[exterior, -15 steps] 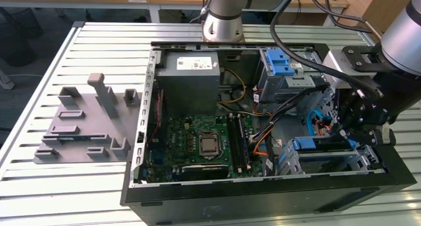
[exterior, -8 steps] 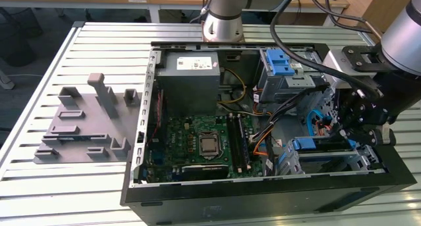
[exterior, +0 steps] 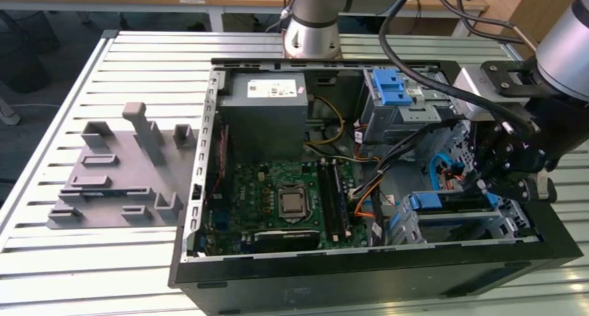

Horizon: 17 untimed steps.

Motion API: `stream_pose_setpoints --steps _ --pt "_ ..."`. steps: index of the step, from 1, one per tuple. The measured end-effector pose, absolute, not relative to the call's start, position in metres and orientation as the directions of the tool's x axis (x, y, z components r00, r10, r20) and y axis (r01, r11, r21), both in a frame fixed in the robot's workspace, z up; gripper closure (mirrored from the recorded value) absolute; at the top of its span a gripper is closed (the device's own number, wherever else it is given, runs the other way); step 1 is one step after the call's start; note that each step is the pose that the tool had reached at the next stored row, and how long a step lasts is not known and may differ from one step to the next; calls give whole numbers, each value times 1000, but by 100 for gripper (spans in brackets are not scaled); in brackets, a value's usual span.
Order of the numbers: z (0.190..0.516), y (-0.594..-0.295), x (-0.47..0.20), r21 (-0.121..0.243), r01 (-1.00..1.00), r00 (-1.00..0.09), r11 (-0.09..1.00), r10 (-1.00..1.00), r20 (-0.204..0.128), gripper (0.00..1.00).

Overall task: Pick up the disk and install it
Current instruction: 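Insert the second disk wire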

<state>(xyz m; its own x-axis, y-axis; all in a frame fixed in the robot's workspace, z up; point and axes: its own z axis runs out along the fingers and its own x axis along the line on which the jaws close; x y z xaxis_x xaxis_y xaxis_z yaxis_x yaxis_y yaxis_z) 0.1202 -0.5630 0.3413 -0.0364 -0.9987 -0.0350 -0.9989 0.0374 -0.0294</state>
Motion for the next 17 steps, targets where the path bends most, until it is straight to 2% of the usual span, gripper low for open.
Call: stream_pose_setpoints --steps 17 --pt "354 -563 118 -29 -999 -36 37 -999 -38 89"
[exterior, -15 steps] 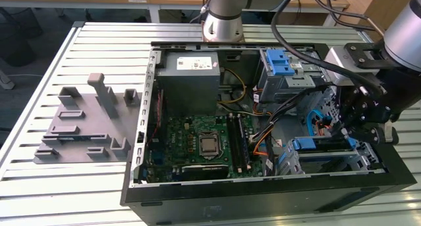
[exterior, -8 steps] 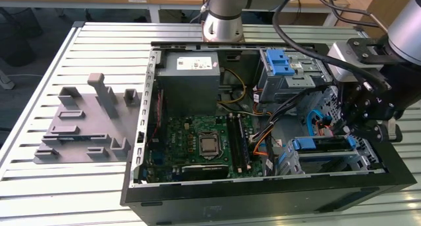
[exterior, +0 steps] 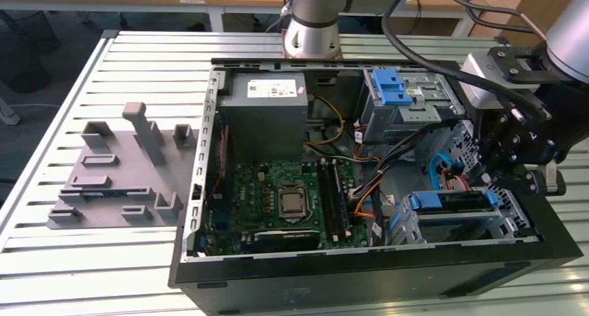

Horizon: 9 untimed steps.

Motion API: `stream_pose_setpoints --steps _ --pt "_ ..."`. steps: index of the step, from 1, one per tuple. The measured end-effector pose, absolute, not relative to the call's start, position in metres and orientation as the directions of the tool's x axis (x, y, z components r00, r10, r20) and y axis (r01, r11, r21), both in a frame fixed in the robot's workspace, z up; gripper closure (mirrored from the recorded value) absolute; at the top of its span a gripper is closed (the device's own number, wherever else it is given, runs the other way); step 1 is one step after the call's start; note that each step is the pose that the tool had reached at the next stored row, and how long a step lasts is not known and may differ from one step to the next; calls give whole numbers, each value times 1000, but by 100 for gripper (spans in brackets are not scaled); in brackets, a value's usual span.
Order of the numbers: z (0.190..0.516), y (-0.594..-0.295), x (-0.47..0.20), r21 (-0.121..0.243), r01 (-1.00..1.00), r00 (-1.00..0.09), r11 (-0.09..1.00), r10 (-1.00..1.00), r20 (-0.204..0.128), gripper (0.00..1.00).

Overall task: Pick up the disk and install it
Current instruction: 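Insert the second disk wire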

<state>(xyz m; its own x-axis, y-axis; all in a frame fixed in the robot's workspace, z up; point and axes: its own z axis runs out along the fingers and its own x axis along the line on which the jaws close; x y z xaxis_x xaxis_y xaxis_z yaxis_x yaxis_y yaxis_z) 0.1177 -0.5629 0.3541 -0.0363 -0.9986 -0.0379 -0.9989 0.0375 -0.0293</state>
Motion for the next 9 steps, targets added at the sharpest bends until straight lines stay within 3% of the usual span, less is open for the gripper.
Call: stream_pose_setpoints --steps 9 --pt "358 -563 106 -28 -999 -36 38 -998 -50 89"
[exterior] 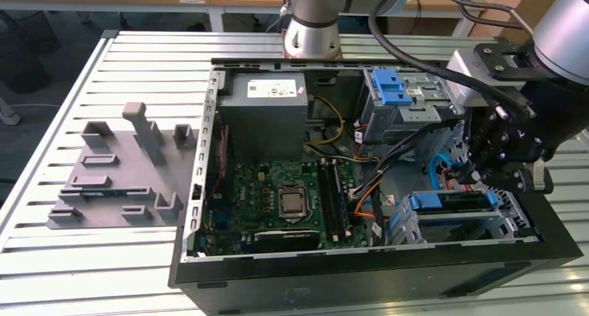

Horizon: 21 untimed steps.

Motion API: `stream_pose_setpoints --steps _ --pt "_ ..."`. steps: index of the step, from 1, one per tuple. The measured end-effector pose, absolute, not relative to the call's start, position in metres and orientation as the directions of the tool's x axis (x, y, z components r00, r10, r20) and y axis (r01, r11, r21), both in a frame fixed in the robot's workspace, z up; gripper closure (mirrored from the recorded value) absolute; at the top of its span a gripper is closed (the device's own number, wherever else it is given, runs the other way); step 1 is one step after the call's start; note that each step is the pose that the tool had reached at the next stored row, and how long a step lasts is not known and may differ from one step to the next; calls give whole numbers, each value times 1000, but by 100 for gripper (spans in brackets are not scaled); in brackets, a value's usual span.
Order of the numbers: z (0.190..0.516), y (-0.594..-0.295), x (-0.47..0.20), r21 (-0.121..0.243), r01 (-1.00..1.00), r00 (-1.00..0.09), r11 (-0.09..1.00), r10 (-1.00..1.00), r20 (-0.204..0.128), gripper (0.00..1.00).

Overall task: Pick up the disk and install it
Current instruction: 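Insert the second disk wire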

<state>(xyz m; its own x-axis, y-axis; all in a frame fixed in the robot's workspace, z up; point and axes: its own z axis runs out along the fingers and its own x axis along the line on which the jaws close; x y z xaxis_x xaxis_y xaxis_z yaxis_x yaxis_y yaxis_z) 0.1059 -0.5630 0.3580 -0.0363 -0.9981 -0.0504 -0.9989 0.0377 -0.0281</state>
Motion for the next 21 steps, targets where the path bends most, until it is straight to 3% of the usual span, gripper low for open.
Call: stream_pose_setpoints --steps 21 --pt "369 -556 106 1 -999 -38 38 -997 -61 89"
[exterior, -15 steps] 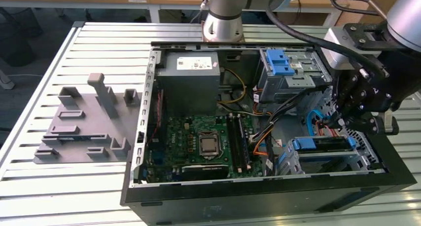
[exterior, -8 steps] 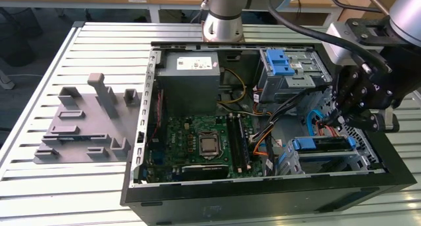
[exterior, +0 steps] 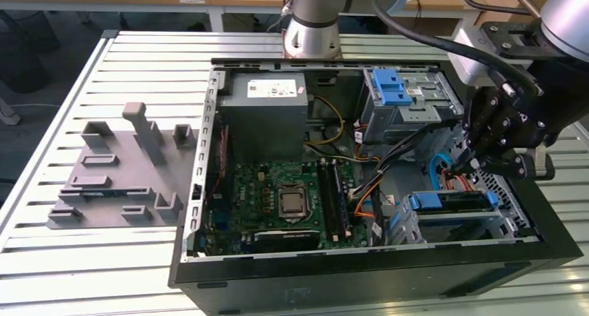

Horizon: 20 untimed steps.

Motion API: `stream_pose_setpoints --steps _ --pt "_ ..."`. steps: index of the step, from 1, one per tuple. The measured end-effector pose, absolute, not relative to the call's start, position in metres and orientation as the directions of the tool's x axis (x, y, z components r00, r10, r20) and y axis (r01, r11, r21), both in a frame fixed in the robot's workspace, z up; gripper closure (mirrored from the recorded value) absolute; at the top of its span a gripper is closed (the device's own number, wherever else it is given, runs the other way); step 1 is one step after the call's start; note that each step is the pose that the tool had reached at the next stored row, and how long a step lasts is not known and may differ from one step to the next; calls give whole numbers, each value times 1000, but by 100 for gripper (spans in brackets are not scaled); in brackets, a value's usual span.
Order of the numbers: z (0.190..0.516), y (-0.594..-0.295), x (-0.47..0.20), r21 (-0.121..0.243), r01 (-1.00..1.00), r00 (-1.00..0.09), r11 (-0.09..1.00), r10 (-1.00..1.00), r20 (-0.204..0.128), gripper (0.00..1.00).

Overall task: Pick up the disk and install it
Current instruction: 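Insert the second disk wire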

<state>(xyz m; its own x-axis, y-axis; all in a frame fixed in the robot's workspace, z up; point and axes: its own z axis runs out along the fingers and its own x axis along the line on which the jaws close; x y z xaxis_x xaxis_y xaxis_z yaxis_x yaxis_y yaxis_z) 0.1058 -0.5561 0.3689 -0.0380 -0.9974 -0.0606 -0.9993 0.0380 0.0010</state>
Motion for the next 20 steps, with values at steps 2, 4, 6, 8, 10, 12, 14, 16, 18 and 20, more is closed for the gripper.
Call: stream_pose_setpoints --steps 2,4,6,8,10,12,14,16,18,20 --pt "369 -554 106 1 -999 -38 38 -997 -61 83" --pt "369 -552 106 2 -999 -38 38 -997 -61 76" --pt "369 -549 106 2 -999 -38 38 -997 -60 75" --pt "369 -548 106 2 -999 -38 38 -997 -61 69" --pt "368 -548 106 2 -999 -38 38 -997 -61 69" --pt "366 -548 106 2 -999 -38 38 -997 -61 69" --pt "365 -548 106 3 -999 -38 38 -997 -60 69" --pt "363 -548 106 3 -999 -38 38 -997 -61 69" --pt "361 -547 106 3 -999 -38 38 -997 -60 69" --pt "360 -547 106 3 -999 -38 38 -998 -59 69"
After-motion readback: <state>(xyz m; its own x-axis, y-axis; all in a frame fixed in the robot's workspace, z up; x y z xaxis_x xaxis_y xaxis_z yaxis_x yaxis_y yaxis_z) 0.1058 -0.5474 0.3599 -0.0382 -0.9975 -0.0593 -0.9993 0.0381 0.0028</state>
